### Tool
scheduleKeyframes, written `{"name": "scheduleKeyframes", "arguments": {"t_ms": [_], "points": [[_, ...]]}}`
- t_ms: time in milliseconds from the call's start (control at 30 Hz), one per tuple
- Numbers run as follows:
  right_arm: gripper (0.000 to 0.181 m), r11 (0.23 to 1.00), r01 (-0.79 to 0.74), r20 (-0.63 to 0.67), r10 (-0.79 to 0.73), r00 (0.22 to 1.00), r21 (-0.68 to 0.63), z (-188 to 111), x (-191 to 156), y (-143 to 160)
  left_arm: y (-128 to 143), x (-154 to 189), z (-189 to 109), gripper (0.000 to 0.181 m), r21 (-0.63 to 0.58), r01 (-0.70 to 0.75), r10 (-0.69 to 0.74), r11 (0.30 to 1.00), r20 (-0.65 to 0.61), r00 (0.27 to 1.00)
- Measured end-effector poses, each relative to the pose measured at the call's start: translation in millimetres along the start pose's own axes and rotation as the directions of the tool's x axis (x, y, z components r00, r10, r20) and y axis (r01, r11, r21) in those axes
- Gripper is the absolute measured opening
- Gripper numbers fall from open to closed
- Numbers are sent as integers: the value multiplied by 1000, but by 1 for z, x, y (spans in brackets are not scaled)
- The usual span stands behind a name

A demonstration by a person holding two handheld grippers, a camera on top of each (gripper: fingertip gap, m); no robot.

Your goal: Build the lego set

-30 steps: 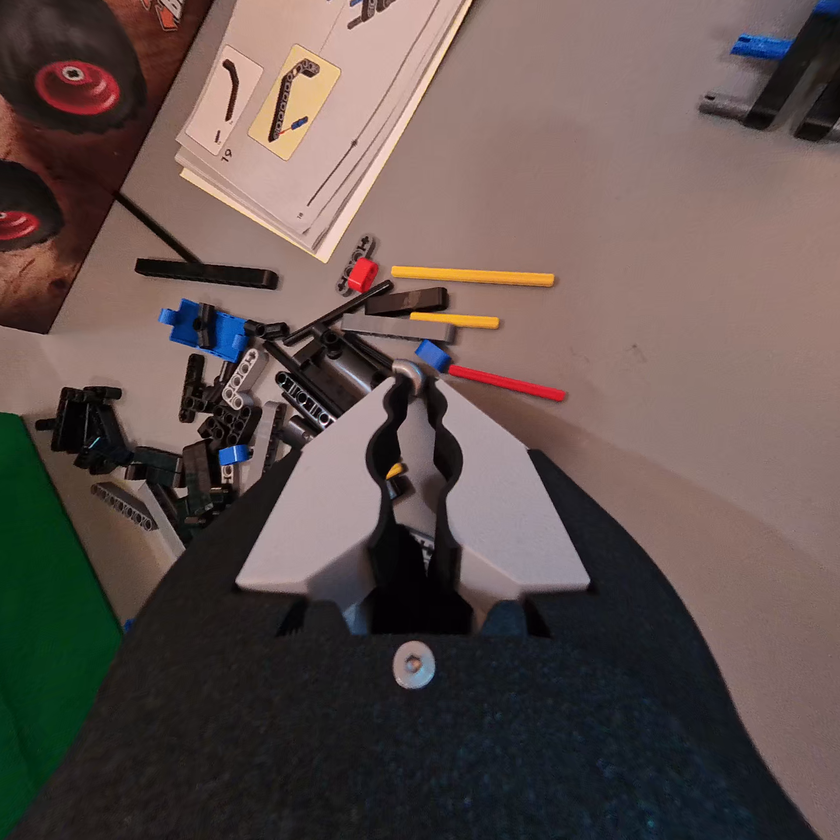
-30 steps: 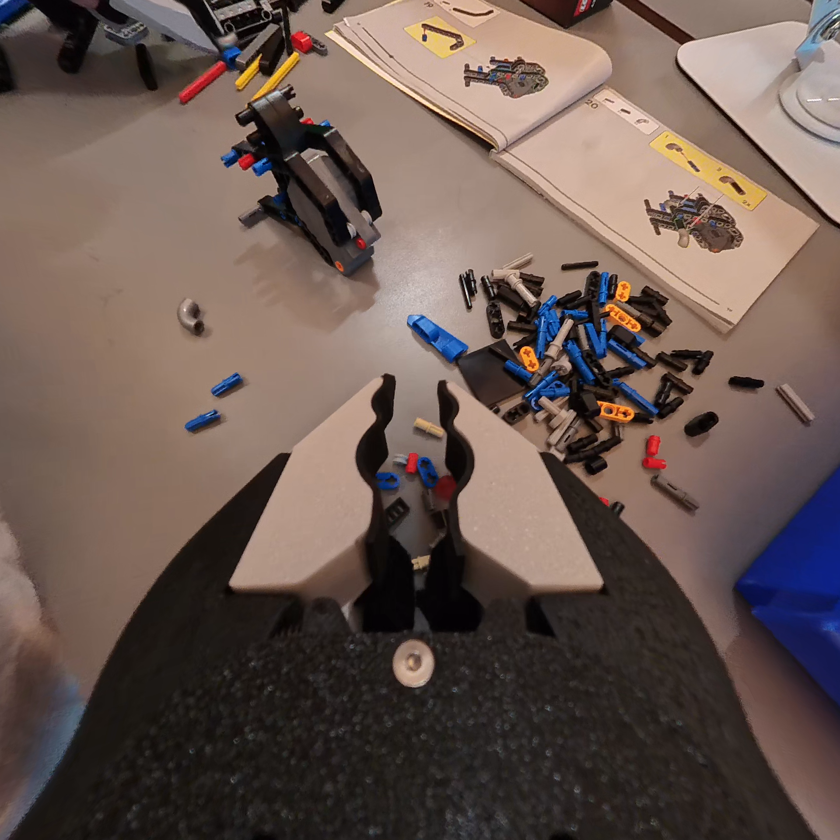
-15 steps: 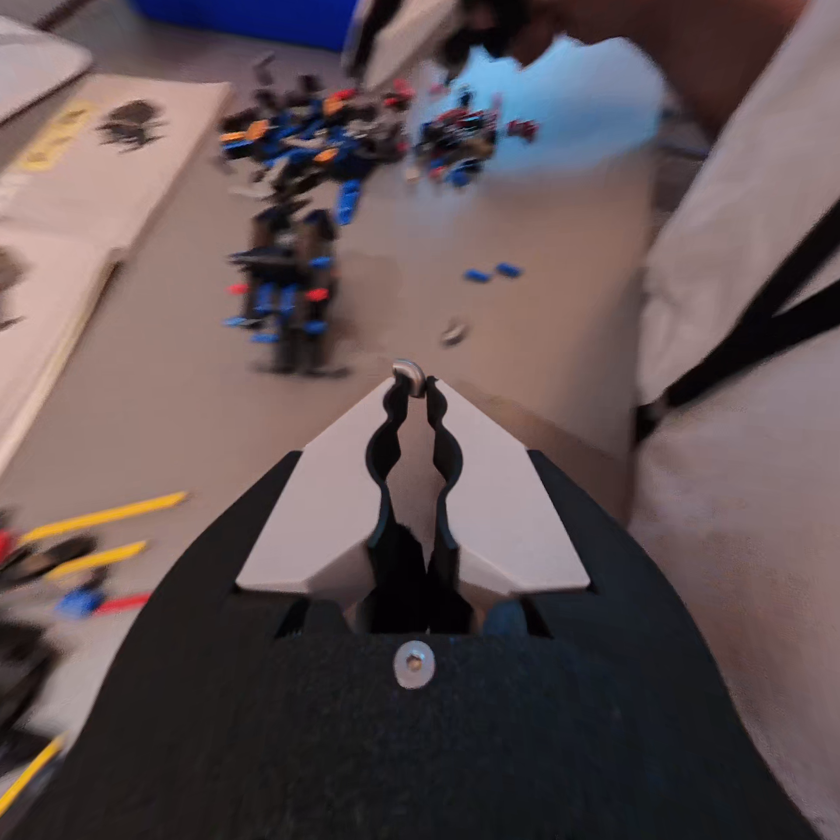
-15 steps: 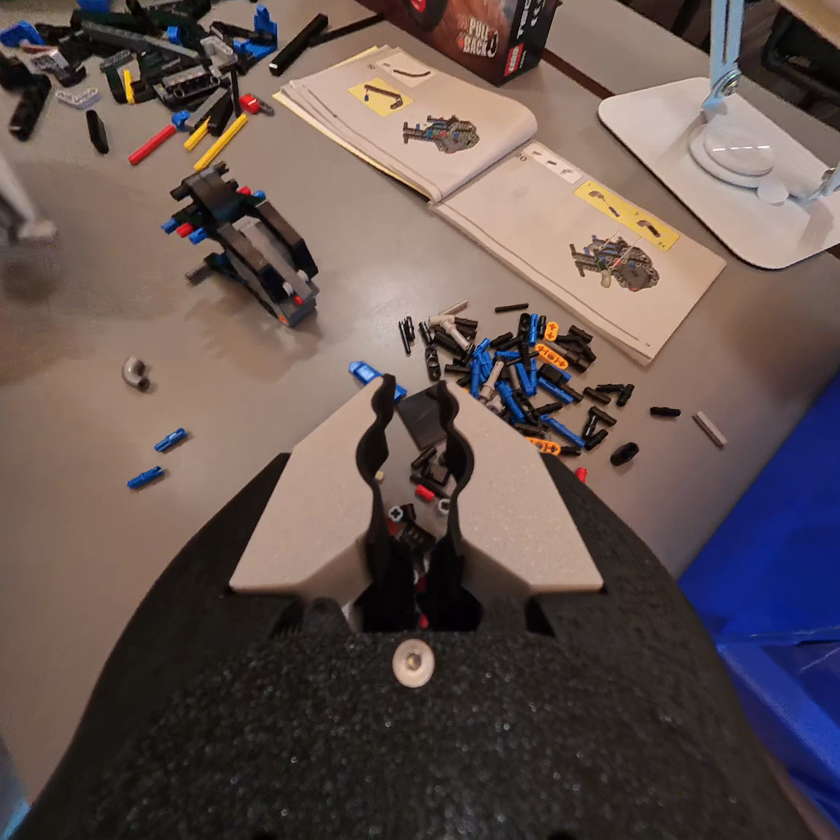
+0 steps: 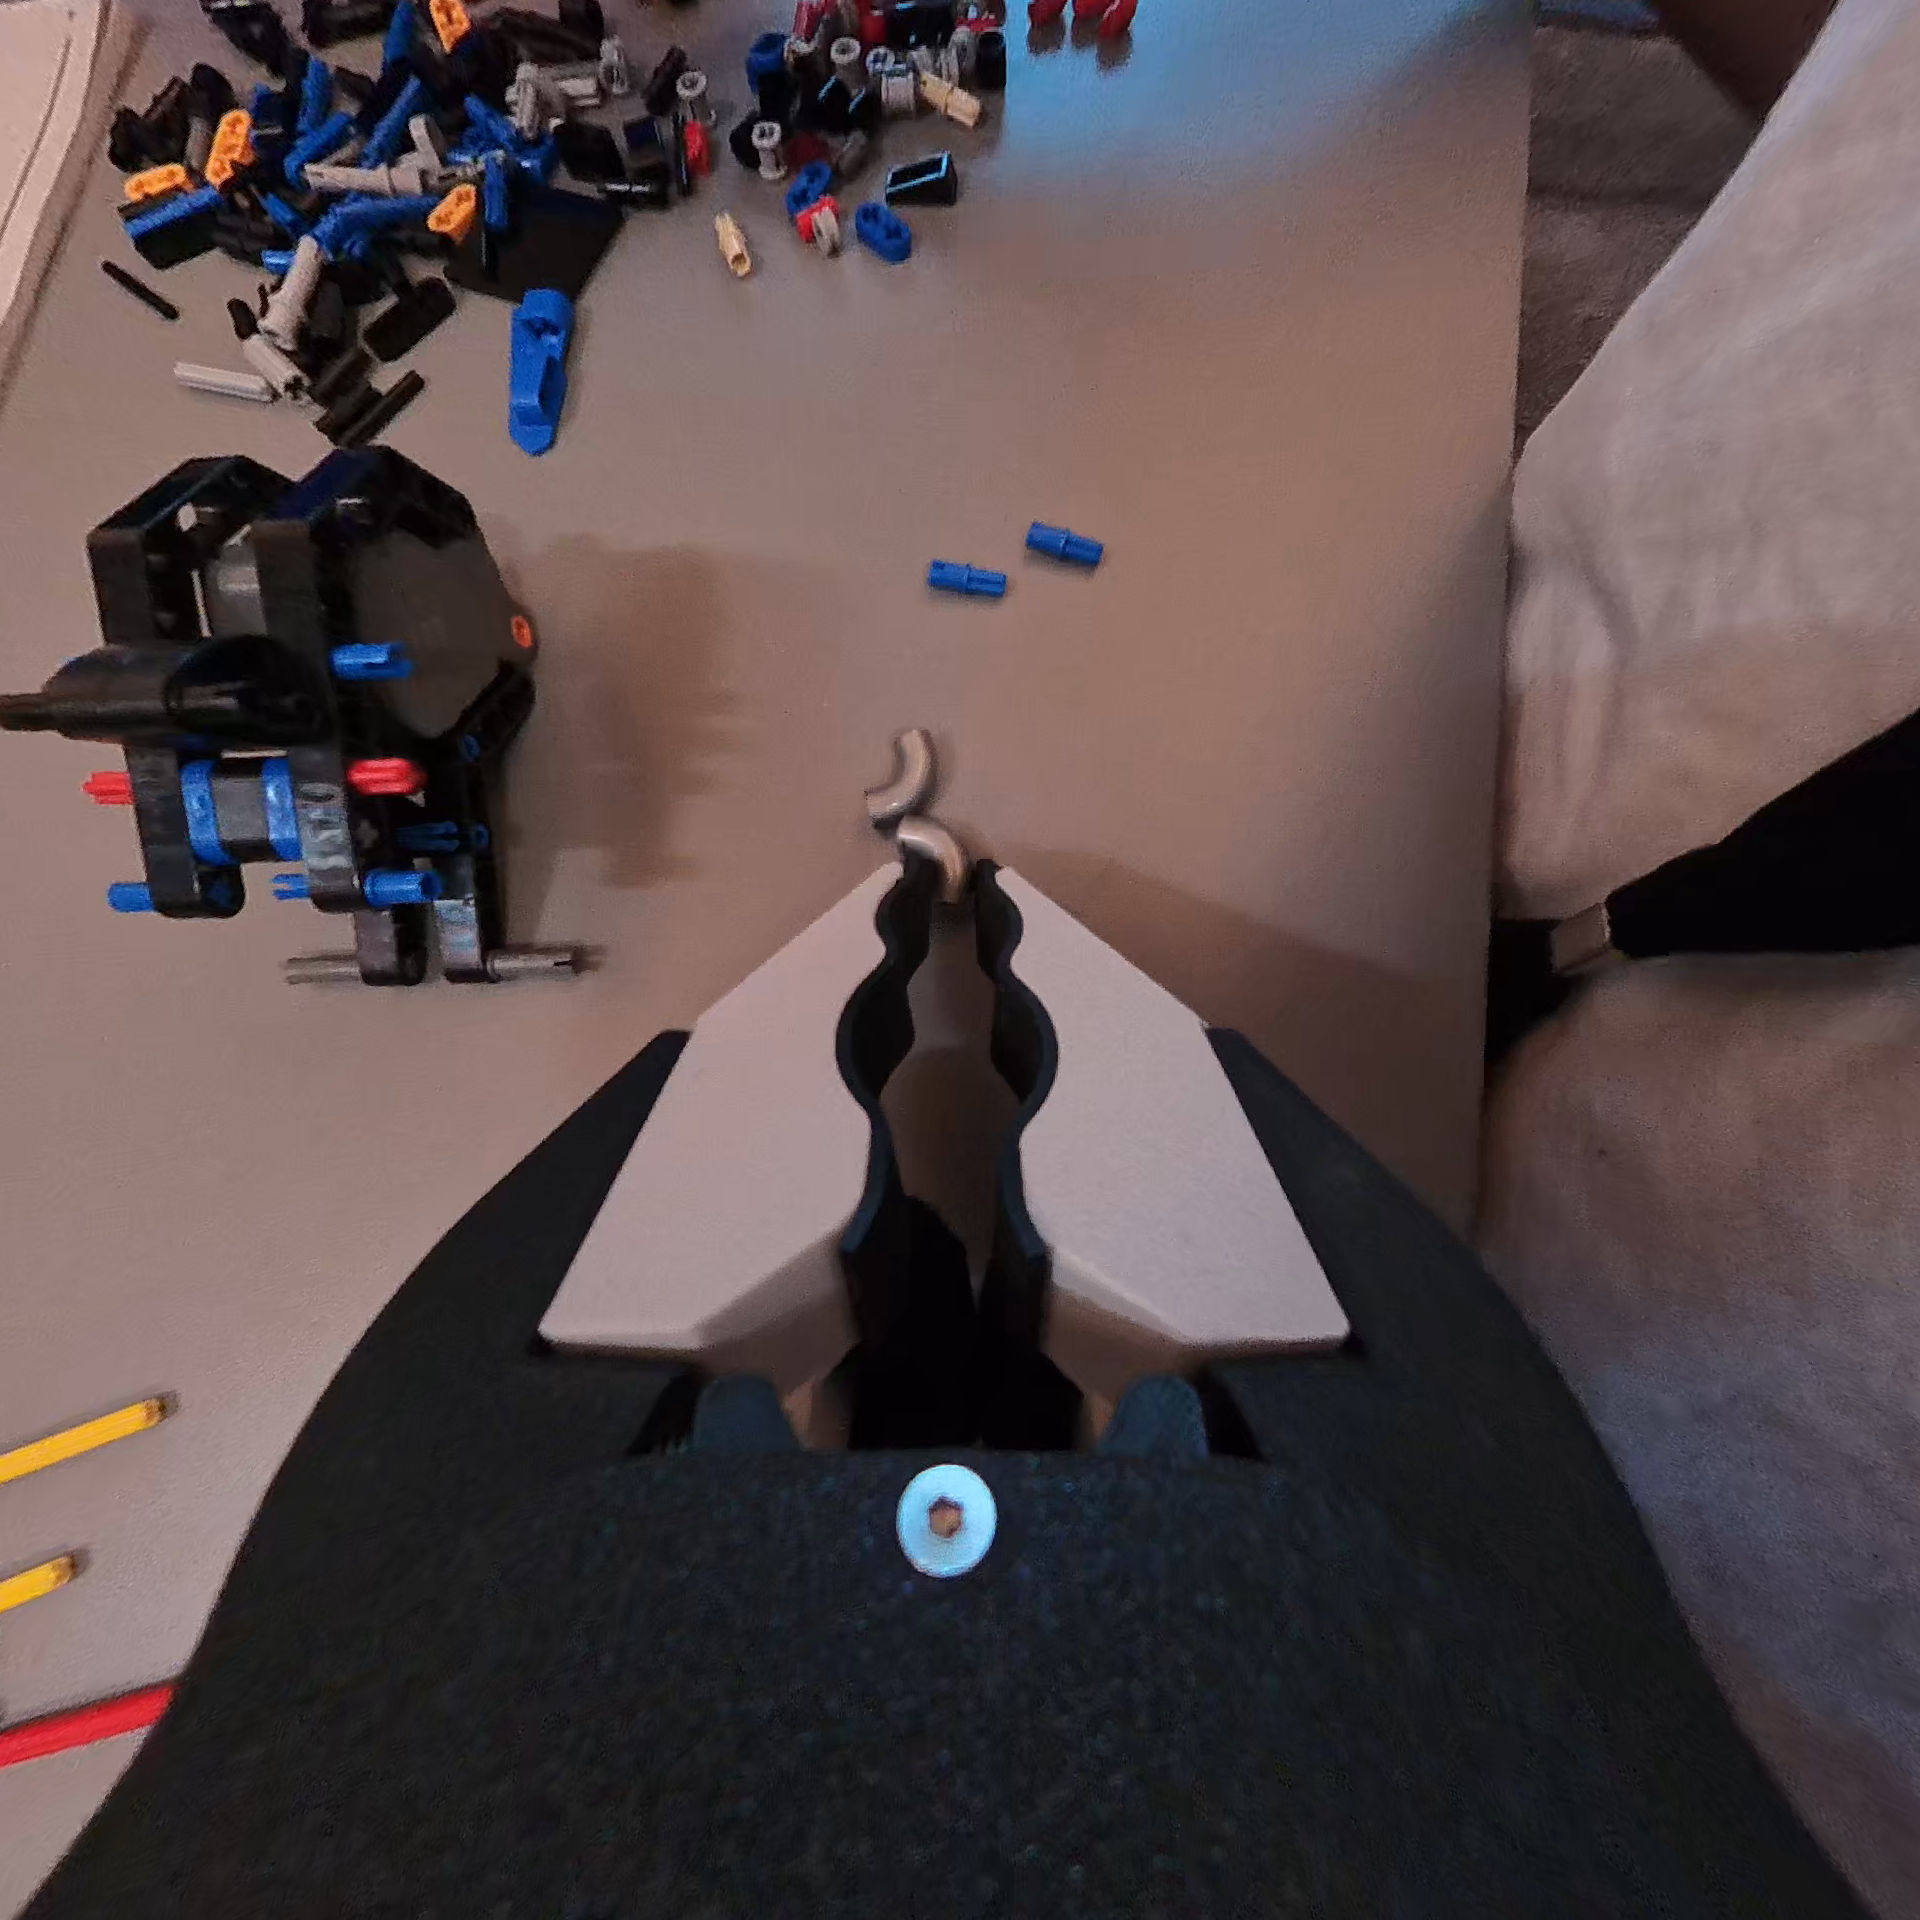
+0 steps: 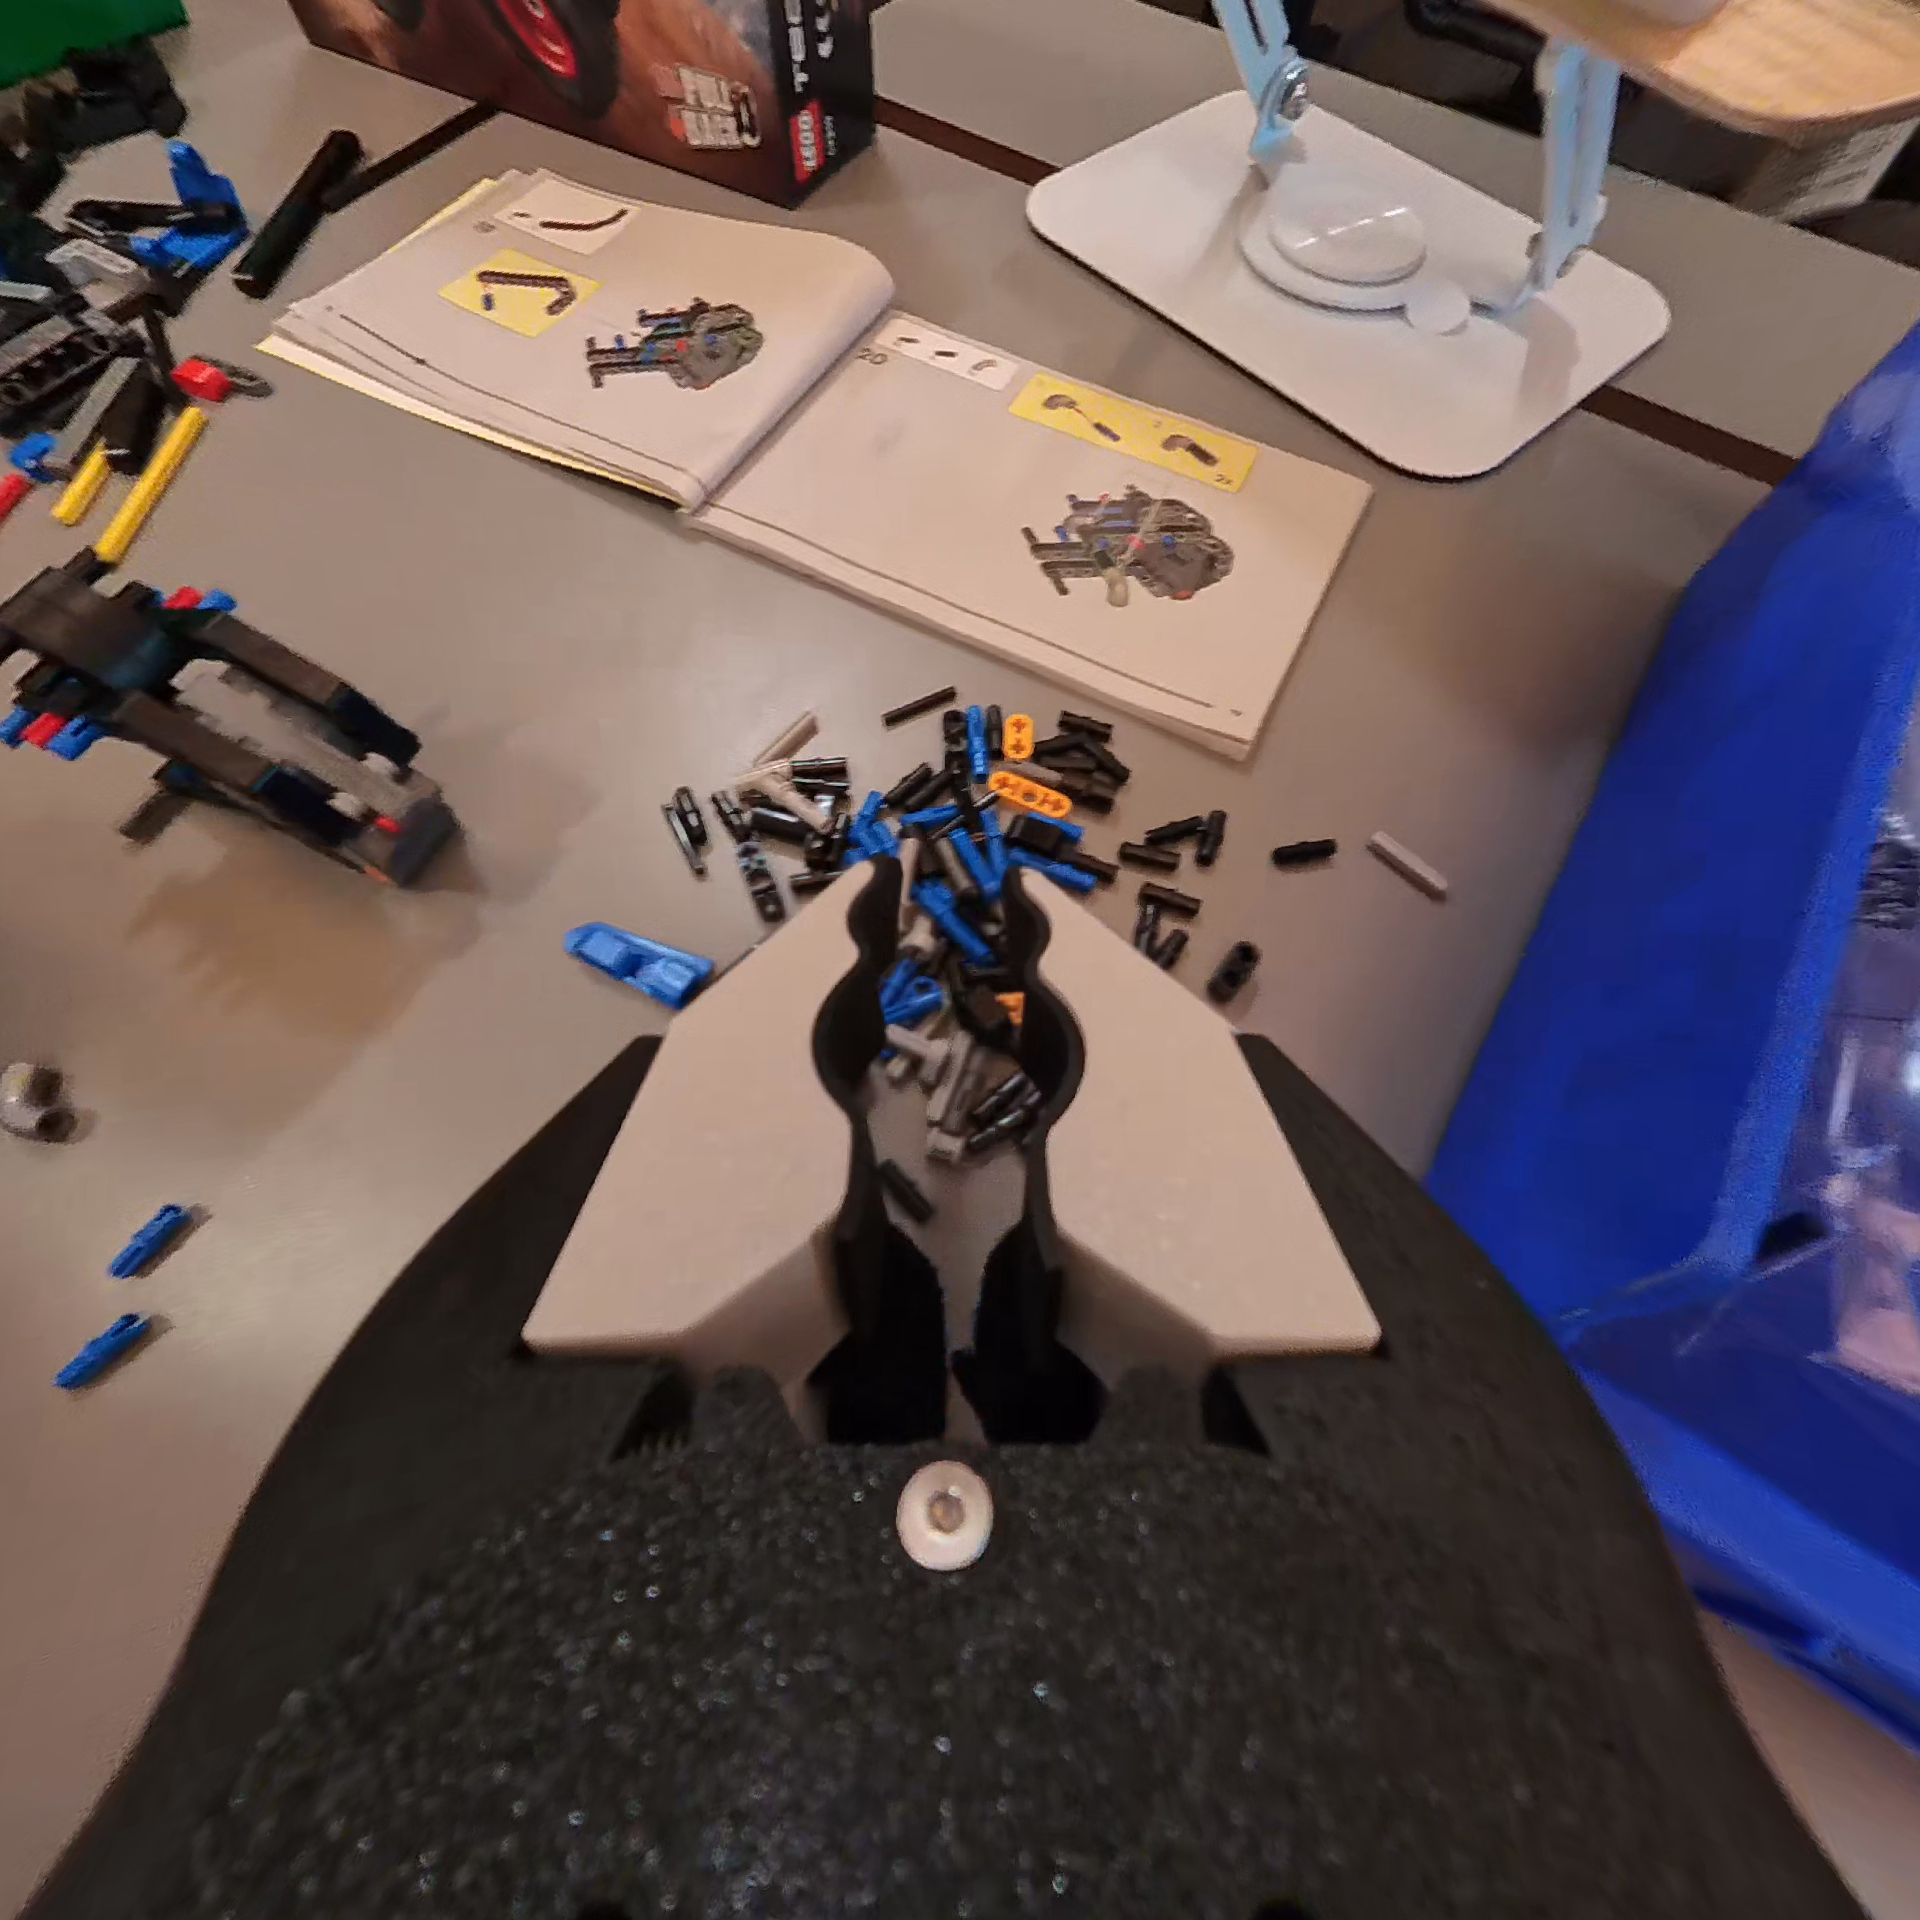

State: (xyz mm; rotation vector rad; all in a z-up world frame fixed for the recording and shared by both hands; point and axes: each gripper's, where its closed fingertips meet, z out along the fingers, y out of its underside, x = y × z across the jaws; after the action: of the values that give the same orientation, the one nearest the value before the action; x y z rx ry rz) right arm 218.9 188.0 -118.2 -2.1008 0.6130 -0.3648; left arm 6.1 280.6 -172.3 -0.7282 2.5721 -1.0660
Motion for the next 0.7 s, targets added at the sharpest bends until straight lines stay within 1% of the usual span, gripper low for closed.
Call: {"name": "scheduleKeyframes", "arguments": {"t_ms": [33, 100, 200, 267, 367, 400, 433, 500, 567, 633, 700], "points": [[19, 1000, 0, -6, 0, 1000, -1, 0, 5, -3, 1, 0, 0, 6, 2, -2, 2, 1000, -1, 1000], [19, 1000, 6, 8, -6, 1000, -4, 1, 12, -9, 1, 2, -1, 6, 6, 5, -5, 1000, -19, 1000], [21, 998, 42, 10, -42, 999, -40, 10, 19, -9, 1, 2, -1, 6, 4, 1, 0, 1000, -36, 999], [22, 995, 75, 13, -74, 997, -58, 18, 20, -8, 4, 3, -1, 10, -10, -3, 3, 1000, -53, 999], [23, 987, 121, 48, -116, 992, -110, 30, 18, -2, 4, 3, -7, 17, -1, 8, -8, 1000, -87, 996], [23, 983, 125, 24, -123, 992, -132, 34, 22, 0, 2, 1, -11, 21, 18, 27, -25, 999, -100, 995], [25, 980, 121, -7, -124, 992, -159, 38, 26, 2, -2, -4, -17, 22, 55, 58, -51, 997, -110, 993], [25, 972, 151, -6, -155, 988, -182, 43, 26, 3, -14, -16, -34, 25, 145, 125, -106, 981, -134, 985], [25, 967, 188, -31, -196, 980, -173, 45, 31, -5, -27, -39, -53, 25, 251, 175, -152, 952, -109, 982], [25, 970, 185, -18, -191, 981, -158, 49, 33, -11, -43, -70, -75, 24, 395, 216, -213, 893, -51, 976], [25, 972, 162, 26, -160, 987, -172, 53, 29, -8, -57, -106, -94, 22, 528, 253, -305, 811, 12, 952]]}}
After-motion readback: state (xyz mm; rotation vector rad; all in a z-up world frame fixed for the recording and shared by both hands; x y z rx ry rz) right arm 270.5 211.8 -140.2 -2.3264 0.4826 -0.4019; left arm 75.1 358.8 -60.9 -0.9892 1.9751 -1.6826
